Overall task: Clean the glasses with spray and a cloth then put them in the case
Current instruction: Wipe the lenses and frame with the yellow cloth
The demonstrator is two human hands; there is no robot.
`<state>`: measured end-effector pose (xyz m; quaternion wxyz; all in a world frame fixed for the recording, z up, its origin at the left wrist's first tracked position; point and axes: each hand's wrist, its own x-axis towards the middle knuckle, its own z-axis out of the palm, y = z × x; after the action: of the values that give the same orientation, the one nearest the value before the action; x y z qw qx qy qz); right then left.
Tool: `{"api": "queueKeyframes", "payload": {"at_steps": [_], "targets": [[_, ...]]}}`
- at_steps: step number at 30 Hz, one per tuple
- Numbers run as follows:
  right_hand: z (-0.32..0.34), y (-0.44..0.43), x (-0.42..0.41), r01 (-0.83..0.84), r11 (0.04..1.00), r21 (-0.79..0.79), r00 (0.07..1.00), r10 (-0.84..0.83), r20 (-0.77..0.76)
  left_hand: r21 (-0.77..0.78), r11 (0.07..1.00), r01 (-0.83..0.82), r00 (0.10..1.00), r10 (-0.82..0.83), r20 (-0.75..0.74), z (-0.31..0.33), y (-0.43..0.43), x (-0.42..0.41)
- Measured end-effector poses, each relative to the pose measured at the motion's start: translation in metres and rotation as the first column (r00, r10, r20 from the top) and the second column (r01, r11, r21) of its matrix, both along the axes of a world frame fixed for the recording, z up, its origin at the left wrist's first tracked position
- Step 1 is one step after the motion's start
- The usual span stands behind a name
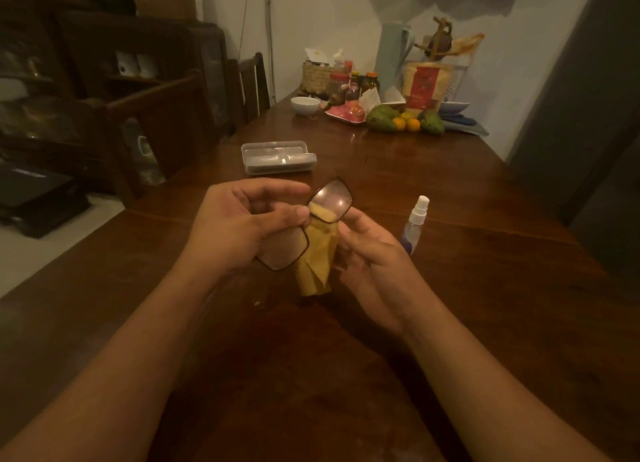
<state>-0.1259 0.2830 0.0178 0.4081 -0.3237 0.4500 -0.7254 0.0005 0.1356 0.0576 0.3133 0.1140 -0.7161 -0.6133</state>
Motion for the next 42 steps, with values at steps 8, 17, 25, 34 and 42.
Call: {"api": "queueKeyframes", "payload": {"at_steps": [8, 17, 25, 34, 42], "targets": [[-0.003, -0.006, 0.011, -0.064, 0.998, 0.018, 0.996, 0.065, -0.062, 0.059, 0.998, 0.026, 0.999, -0.024, -0.034, -0.001, 0.005, -0.005], [0.002, -0.002, 0.009, -0.009, 0.997, 0.071, 0.993, 0.017, -0.113, 0.150, 0.987, -0.060, 0.992, 0.075, -0.097, -0.003, 0.008, -0.010], [0.003, -0.004, 0.021, -0.202, 0.979, -0.012, 0.977, 0.202, 0.071, 0.111, 0.990, -0.091, 0.985, 0.106, -0.135, -0.011, 0.013, -0.014], [0.006, -0.002, 0.014, -0.115, 0.993, 0.034, 0.993, 0.115, 0.016, 0.164, 0.985, -0.056, 0.979, 0.087, -0.187, -0.008, 0.011, -0.012], [0.006, -0.001, 0.016, -0.179, 0.983, 0.037, 0.983, 0.180, -0.035, 0.171, 0.985, -0.012, 0.979, 0.047, -0.200, -0.008, 0.011, -0.012]]}}
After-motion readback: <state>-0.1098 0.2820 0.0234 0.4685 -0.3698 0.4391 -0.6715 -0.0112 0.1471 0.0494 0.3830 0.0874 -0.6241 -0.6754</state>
